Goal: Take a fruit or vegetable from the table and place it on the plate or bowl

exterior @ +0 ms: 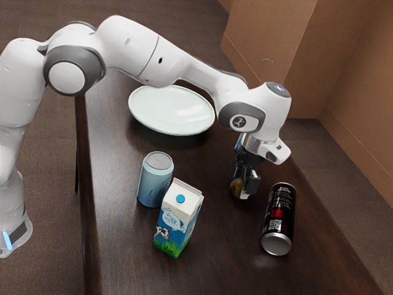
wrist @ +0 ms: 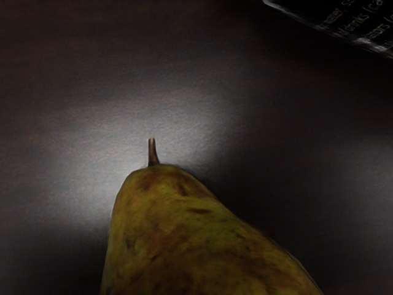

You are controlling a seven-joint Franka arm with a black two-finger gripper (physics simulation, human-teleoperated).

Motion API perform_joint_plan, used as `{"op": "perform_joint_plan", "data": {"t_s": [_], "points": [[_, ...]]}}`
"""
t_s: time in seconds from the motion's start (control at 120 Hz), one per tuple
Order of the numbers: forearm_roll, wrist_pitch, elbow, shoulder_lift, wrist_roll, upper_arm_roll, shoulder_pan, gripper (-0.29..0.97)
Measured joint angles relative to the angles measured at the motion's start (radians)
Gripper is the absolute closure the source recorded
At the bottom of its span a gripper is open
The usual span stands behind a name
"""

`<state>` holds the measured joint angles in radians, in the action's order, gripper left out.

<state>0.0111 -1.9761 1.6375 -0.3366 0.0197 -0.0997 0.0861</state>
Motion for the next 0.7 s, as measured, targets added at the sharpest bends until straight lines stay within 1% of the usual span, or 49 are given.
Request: {"op": "perform_joint_plan", "data": {"t_s": [0.125, 0.483, 0.608, 0.7], "points": [[0.0, -0.017, 0.0, -0.004, -0.001, 0.0, 0.0, 0.03], [0.001, -0.032, 0.001, -0.012, -0.002, 0.001, 0.0, 0.21], [0.003, -0.026, 0.0, -0.011, -0.001, 0.001, 0.0, 0.24], [0.006, 0.006, -0.016, -0.001, 0.001, 0.002, 0.0, 0.26]]}}
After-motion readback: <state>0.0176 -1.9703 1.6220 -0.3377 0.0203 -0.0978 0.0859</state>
